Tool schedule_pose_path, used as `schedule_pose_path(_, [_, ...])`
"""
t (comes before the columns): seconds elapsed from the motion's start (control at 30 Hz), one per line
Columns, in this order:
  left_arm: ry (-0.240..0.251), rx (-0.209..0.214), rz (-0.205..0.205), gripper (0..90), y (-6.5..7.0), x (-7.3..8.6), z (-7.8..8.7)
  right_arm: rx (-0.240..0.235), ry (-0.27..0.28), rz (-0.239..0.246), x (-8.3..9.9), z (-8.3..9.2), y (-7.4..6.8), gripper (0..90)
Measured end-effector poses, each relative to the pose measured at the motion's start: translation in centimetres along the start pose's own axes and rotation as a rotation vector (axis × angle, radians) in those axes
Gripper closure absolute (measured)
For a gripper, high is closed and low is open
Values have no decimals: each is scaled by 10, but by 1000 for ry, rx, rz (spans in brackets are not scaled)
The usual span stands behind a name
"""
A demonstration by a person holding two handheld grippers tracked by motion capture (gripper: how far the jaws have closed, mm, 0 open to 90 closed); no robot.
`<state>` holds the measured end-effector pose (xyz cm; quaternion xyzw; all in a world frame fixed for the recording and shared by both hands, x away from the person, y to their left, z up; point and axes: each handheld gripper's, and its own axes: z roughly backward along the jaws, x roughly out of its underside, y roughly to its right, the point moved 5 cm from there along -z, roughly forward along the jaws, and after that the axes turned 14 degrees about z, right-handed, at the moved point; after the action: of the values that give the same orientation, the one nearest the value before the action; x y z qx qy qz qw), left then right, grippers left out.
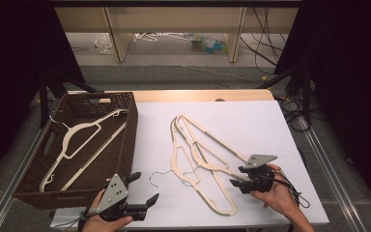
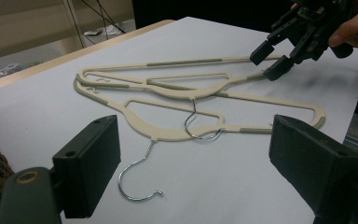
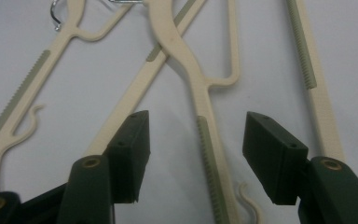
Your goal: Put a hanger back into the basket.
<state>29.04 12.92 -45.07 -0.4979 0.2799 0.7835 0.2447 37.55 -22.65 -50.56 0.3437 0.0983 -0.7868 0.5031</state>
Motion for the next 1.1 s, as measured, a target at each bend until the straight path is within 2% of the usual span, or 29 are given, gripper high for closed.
schedule_pose_path(0.1, [1, 3, 4, 163, 0, 0, -1, -38, -30, -18, 0, -7, 5, 454])
schedule_pose_path(0.17, [2, 10, 4, 163, 0, 1, -1, -53, -47, -9, 2, -12, 7, 473])
schedule_pose_path(0.2, [-1, 5, 9, 163, 0, 1, -1, -52, -42, -2, 3, -15, 8, 481])
schedule_pose_path(0.23, [-4, 1, 5, 163, -1, 1, -1, -62, -56, -16, 3, -15, 7, 488])
schedule_pose_path(0.3, [-3, -1, 4, 163, -1, 1, -1, -57, -50, 1, 3, -16, 9, 520])
schedule_pose_path(0.37, [-9, 1, -3, 163, -1, 2, -2, -79, -63, -26, 3, -15, 8, 564])
schedule_pose_path(0.43, [-11, 3, -6, 164, 0, 2, -2, -81, -77, 11, 2, -14, 9, 634])
schedule_pose_path(0.47, [-10, 4, -6, 164, 0, 1, -2, -99, -104, 6, 1, -12, 8, 645])
schedule_pose_path(0.5, [-10, 4, -6, 164, 0, 1, -2, -83, -108, 19, 0, -14, 7, 664])
schedule_pose_path(0.53, [-6, 9, -4, 164, 0, 2, -3, -98, -112, 46, 0, -13, 7, 702])
schedule_pose_path(0.6, [-16, 1, -6, 165, -1, 3, -3, -115, -121, 70, -2, -14, 5, 750])
schedule_pose_path(0.67, [-5, 5, -7, 166, -1, 2, -3, -125, -133, 82, -3, -14, 5, 755])
schedule_pose_path(0.8, [-19, 1, -8, 167, -2, 3, -3, -138, -136, 69, -4, -15, 6, 739])
schedule_pose_path(0.97, [-26, 12, -10, 169, -1, 5, -6, -155, -153, 83, -6, -17, 7, 732])
schedule_pose_path(1.03, [-33, 1, -10, 170, -2, 5, -7, -170, -159, 91, -6, -18, 8, 737])
schedule_pose_path(1.1, [-36, 3, -12, 171, -2, 5, -8, -164, -166, 92, -7, -19, 8, 743])
